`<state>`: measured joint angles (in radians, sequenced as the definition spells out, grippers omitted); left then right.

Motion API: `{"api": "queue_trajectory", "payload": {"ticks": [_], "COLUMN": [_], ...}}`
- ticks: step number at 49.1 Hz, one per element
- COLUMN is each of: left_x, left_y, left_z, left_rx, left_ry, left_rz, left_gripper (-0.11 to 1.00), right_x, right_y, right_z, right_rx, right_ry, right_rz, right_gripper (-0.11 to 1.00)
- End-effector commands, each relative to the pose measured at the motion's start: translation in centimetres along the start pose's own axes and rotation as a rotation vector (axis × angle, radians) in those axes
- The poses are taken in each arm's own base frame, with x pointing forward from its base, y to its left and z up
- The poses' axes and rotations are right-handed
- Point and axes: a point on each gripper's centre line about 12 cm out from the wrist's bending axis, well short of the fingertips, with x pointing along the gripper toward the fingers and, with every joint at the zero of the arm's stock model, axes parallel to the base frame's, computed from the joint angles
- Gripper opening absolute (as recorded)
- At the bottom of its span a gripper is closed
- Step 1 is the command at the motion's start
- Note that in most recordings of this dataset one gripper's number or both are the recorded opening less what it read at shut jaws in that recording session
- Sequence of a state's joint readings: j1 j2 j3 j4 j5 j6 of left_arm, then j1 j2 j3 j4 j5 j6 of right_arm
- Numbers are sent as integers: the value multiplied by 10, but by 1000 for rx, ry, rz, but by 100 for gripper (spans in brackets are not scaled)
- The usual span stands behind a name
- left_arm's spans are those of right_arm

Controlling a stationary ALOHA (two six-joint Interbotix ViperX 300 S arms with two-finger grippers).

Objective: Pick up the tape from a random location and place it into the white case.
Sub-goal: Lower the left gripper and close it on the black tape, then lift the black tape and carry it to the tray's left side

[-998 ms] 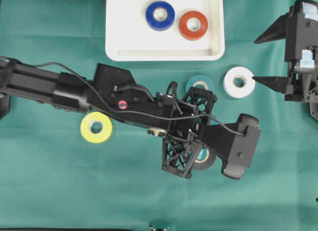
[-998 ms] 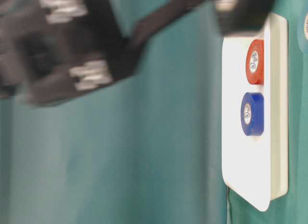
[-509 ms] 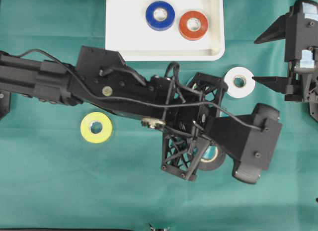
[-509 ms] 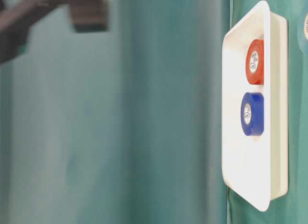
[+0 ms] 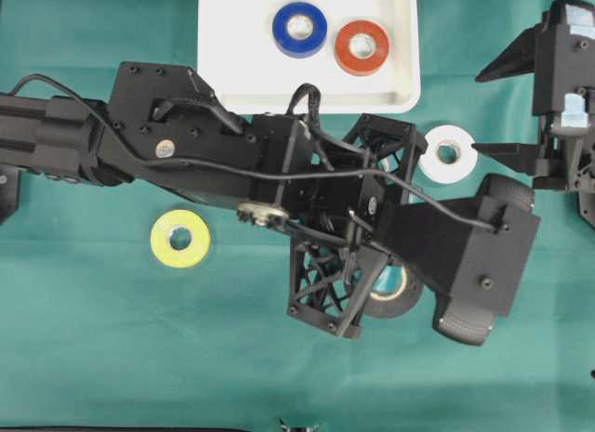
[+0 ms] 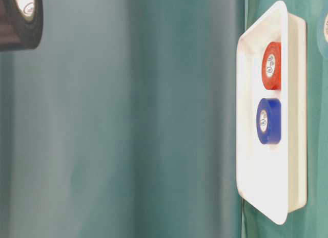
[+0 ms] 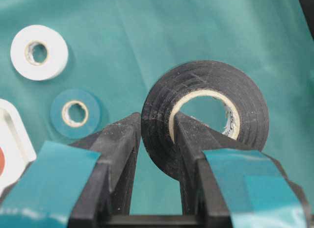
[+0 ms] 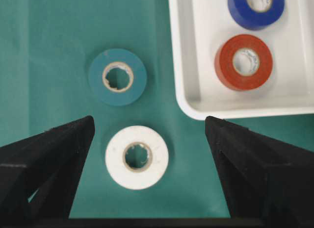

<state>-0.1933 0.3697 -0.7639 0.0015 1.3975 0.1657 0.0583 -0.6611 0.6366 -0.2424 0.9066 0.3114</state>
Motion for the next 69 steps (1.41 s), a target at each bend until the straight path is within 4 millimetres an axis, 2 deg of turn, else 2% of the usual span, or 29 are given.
{"api": "queue_trajectory", "payload": {"ticks": [1, 46, 56, 69], "left_x": [-33, -31, -31, -31], "left_y": [3, 8, 23, 65], "left_z": [5, 0, -6, -23], "left_rx": [-4, -14, -41, -120], "left_ry": [-71, -53, -41, -27], "left_rz": [15, 19, 35, 85], "left_gripper": [18, 18, 18, 18], "right_x": [-3, -3, -3, -3], "right_y": [-1, -1, -1, -1], "right_z": [4, 4, 4, 4], "right_rx": [1, 2, 1, 1], "right_ry": [-17, -17, -19, -19], "right_rz": [-1, 0, -1, -1], "right_gripper": [90, 90, 90, 90]}}
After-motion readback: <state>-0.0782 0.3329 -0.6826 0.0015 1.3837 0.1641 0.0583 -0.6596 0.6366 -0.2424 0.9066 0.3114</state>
